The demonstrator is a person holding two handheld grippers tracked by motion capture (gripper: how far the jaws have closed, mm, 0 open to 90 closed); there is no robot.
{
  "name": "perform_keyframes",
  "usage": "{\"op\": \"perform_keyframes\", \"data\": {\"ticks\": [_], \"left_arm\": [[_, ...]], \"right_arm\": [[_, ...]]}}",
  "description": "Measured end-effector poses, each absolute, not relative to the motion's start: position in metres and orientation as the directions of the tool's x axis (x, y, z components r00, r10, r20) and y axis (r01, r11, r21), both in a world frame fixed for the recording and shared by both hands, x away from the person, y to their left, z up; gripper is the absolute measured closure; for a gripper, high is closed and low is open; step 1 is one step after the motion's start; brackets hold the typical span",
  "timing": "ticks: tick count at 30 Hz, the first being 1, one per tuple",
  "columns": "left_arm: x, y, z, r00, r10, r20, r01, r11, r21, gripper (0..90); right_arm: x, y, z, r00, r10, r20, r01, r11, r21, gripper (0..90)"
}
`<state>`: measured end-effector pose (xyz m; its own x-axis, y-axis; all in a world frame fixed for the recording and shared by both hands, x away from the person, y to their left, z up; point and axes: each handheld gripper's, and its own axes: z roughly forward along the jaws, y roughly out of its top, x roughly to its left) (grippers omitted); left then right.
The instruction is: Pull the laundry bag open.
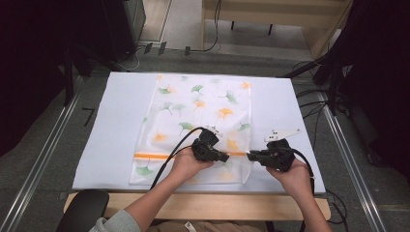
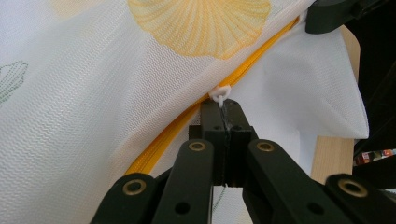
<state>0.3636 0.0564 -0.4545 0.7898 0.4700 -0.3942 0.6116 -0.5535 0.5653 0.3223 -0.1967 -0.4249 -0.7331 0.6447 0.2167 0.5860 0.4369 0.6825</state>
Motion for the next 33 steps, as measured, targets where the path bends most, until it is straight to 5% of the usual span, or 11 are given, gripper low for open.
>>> {"op": "perform_keyframes", "data": {"ticks": [31, 33], "left_arm": [[0.368, 0.079, -0.449, 0.771, 0.511, -0.381, 0.633, -0.546, 0.549, 90.0], [0.366, 0.089, -0.443, 0.752, 0.493, -0.437, 0.658, -0.527, 0.538, 90.0]], "right_arm": [[0.323, -0.202, -0.423, -0.724, 0.658, 0.208, 0.587, 0.429, 0.687, 85.0], [0.324, -0.202, -0.424, -0.722, 0.66, 0.208, 0.588, 0.427, 0.687, 85.0]]}}
